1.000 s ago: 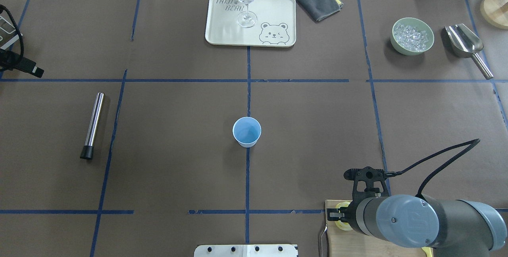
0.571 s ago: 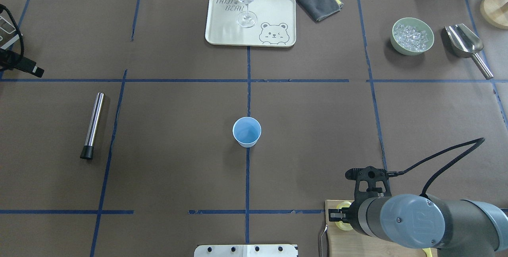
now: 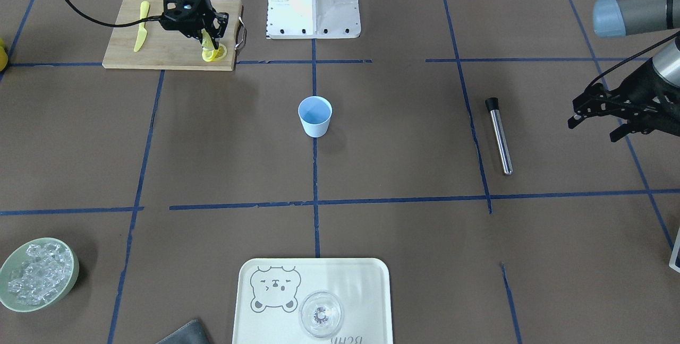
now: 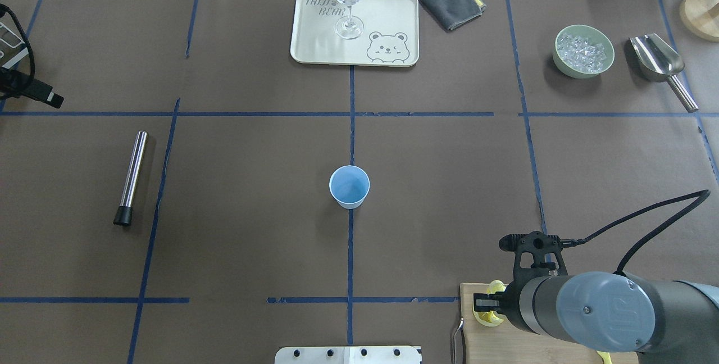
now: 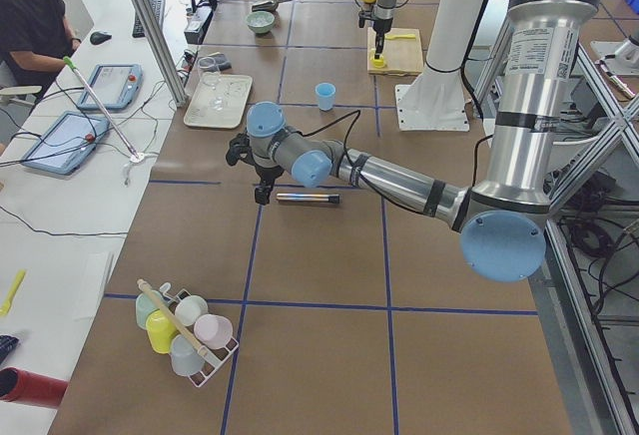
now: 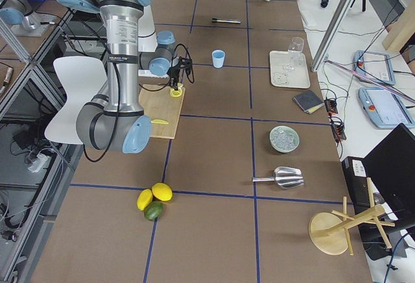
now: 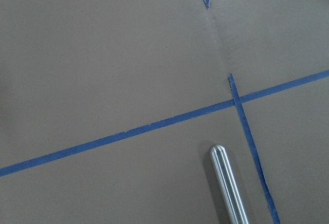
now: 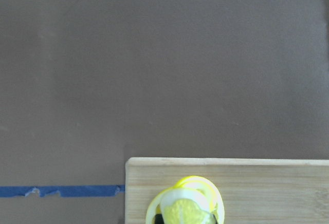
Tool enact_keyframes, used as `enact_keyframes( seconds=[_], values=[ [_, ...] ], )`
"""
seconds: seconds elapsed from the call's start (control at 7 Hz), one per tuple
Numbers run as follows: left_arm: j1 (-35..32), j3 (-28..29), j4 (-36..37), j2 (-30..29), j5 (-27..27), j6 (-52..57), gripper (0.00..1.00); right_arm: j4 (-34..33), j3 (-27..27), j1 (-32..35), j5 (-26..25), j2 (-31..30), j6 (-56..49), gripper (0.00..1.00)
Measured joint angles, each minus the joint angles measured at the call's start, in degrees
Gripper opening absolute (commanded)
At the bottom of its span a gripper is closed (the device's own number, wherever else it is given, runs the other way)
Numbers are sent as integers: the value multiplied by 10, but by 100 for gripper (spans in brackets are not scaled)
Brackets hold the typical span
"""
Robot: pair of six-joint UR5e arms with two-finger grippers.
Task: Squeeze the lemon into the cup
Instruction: 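Grasp the lemon slice with the right gripper and lift it, then carry the lemon slice with the right gripper over the blue cup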
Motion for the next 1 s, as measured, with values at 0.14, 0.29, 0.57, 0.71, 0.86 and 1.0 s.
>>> enact_keyframes(
  seconds=[0.14,0.29,0.57,0.71,0.86,1.0],
  values=[
    [0,0,0,-1,0,0,100,-1,7,5,3,-1,0,37],
    [0,0,0,-1,0,-1,100,-1,13,10,4,1,0,37],
    [0,0,0,-3,0,-1,100,-4,16,24,8,18,0,38],
    [0,1,0,-4,0,-1,100,-5,13,33,12,32,0,38],
    [0,1,0,-4,0,-1,100,-6,11,41,15,45,-1,38],
    [0,2,0,-5,0,-1,100,-6,10,49,19,57,-1,38]
  ],
)
